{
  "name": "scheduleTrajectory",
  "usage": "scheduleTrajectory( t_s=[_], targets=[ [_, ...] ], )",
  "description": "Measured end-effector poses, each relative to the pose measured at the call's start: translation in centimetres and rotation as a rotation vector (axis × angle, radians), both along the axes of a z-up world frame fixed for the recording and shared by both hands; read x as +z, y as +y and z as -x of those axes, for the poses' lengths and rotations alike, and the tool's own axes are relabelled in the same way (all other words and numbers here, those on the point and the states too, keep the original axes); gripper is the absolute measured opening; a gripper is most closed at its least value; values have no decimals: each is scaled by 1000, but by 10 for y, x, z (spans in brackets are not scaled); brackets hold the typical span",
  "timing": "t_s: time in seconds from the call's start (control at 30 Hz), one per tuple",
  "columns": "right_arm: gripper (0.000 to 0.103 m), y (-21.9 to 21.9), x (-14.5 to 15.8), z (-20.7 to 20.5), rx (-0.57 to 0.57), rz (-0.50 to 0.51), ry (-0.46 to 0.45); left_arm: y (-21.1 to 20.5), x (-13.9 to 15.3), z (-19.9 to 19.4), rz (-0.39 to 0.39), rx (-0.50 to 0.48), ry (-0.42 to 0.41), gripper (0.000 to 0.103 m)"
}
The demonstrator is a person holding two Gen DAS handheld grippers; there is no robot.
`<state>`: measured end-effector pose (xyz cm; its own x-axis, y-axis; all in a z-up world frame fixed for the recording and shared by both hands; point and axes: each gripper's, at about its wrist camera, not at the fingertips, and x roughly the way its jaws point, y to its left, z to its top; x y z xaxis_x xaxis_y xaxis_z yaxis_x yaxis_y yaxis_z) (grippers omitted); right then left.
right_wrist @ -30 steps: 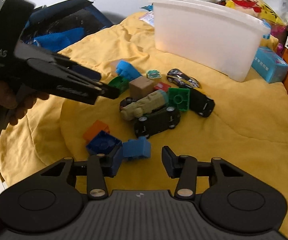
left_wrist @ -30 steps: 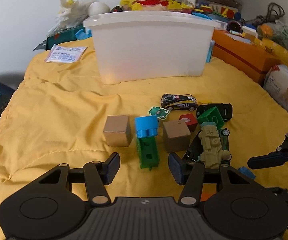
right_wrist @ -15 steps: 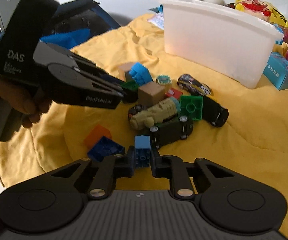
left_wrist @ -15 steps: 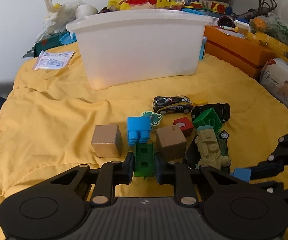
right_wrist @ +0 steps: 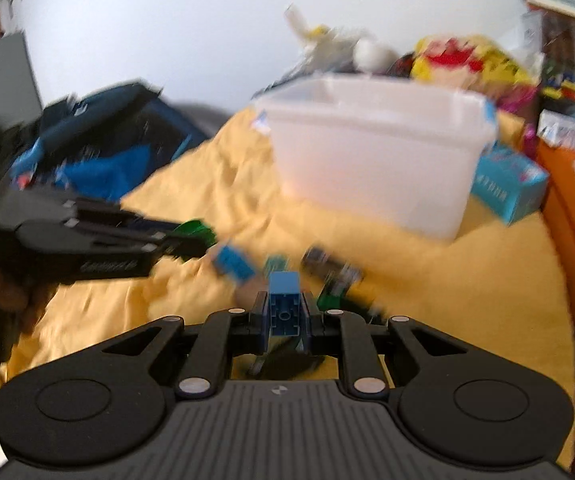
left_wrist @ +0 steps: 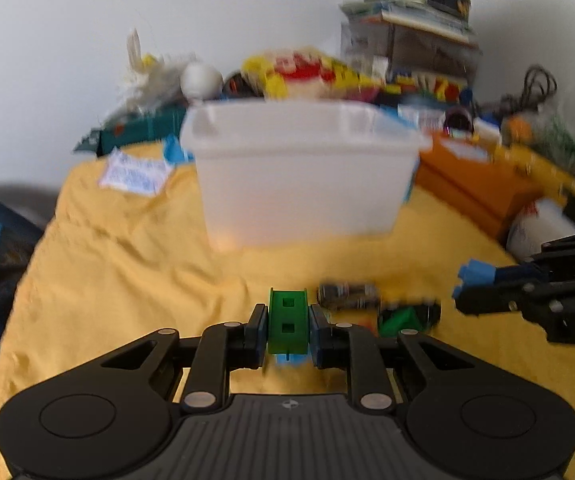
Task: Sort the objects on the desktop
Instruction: 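Carry the green and blue bricks over the white bin and release both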
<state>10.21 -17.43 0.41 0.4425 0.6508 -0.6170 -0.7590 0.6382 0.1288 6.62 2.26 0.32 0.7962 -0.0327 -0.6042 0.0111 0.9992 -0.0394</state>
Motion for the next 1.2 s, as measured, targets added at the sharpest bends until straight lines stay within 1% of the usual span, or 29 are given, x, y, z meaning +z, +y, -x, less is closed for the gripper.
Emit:
scheduleTrajectory(
  t_s=[0.1,0.2,0.3,0.37,0.47,0.6,0.7,0.77,0.8,0.83,0.87,0.9,0.97,1.03,1.1,1.13,1.2],
  targets=[
    [18,1,17,-20,-43,-39,-23,3,20,-15,-1,9,-33,24],
    [18,6,33,-46,-78,-59,-46,9,40,-39,-3,13,-71,24],
    [18,11,50,-75,-102,-67,-62,19,63,-66,24,43,-107,24],
    [18,16,61,-95,-112,-72,-64,24,74,-85,35,58,-114,24],
    [18,22,74,-125,-133,-90,-47,25,90,-113,-5,49,-134,24],
    [18,31,80,-153,-145,-77,-51,26,100,-139,-16,47,-129,24],
    [18,38,78,-169,-153,-53,-43,23,101,-157,-21,40,-110,24],
    [18,42,75,-179,-157,-50,-19,21,99,-166,-30,44,-95,28],
    [22,45,73,-183,-161,-37,-18,21,97,-169,-34,48,-90,32],
    [27,48,71,-186,-167,-22,-30,20,94,-172,-44,55,-81,43],
    [43,50,69,-189,-170,-12,-39,21,92,-172,-52,61,-75,46],
    [51,51,68,-191,-175,-5,-44,22,89,-171,-52,69,-69,46],
    [51,49,67,-190,-176,-5,-63,27,85,-166,-42,69,-62,46],
    [53,43,67,-185,-178,-15,-67,30,78,-154,-57,57,-58,46],
    [62,36,65,-174,-171,-21,-73,30,68,-136,-77,41,-52,46],
    [64,33,65,-166,-163,-22,-85,31,63,-127,-81,31,-48,46],
    [73,22,59,-141,-140,-27,-107,28,47,-103,-86,17,-27,47]
  ],
)
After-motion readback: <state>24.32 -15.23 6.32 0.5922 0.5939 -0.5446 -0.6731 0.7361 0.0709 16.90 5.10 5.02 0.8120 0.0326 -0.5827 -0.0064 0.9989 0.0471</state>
